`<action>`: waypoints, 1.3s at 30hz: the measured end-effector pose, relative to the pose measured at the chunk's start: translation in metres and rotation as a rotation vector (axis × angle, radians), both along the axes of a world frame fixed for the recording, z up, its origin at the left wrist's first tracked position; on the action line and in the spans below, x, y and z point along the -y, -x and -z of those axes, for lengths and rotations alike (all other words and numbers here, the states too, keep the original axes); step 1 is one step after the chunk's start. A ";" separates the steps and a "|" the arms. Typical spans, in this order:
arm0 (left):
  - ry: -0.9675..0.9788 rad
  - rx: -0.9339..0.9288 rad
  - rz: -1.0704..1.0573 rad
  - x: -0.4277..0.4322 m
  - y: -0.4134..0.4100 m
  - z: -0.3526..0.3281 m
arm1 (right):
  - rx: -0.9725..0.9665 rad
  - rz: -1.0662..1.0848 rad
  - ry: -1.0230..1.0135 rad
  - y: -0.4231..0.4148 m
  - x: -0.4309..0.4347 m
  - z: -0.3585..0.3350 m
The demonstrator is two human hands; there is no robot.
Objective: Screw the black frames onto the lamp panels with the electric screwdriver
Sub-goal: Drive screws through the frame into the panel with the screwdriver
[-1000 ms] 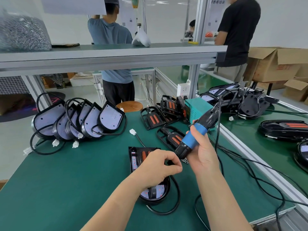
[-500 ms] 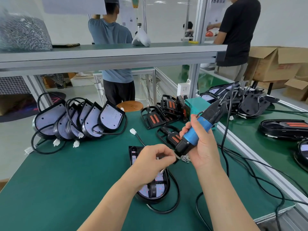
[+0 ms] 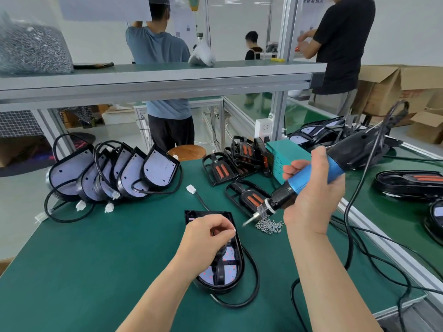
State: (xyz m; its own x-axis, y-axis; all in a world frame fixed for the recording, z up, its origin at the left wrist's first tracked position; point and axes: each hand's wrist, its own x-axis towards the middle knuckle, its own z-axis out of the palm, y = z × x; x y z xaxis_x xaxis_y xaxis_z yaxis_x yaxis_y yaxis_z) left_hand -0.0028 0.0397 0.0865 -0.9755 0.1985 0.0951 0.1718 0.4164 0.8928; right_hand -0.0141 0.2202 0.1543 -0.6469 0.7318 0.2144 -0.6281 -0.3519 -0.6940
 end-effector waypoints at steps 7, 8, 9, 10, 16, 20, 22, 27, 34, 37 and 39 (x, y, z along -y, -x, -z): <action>0.002 -0.013 0.025 -0.003 0.000 -0.001 | 0.015 0.000 -0.003 0.004 0.005 0.007; 0.010 -0.020 0.024 -0.003 0.000 -0.002 | 0.014 -0.002 0.004 0.004 0.005 0.008; 0.016 -0.024 0.023 -0.003 0.000 -0.002 | 0.015 -0.002 0.010 0.004 0.005 0.008; 0.018 -0.025 0.022 -0.003 0.000 -0.002 | 0.015 0.001 0.015 0.004 0.005 0.008; 0.017 -0.030 0.016 -0.003 0.001 -0.002 | 0.006 -0.006 0.018 0.004 0.006 0.007; 0.024 -0.041 0.001 -0.004 0.001 -0.001 | 0.006 -0.013 0.006 0.003 0.007 0.008; 0.010 -0.030 0.001 -0.004 0.000 -0.001 | 0.006 -0.009 0.002 0.003 0.008 0.008; 0.049 -0.098 -0.055 -0.009 -0.004 0.001 | 0.011 -0.004 0.023 0.005 0.008 0.011; 0.085 -0.189 -0.068 -0.006 -0.004 -0.005 | 0.010 0.020 0.088 0.003 0.003 0.008; 0.060 -0.167 -0.063 -0.005 -0.003 -0.005 | 0.007 0.014 0.078 0.003 0.005 0.008; 0.031 -0.145 -0.060 -0.006 -0.005 -0.004 | 0.008 0.009 0.071 0.003 0.006 0.008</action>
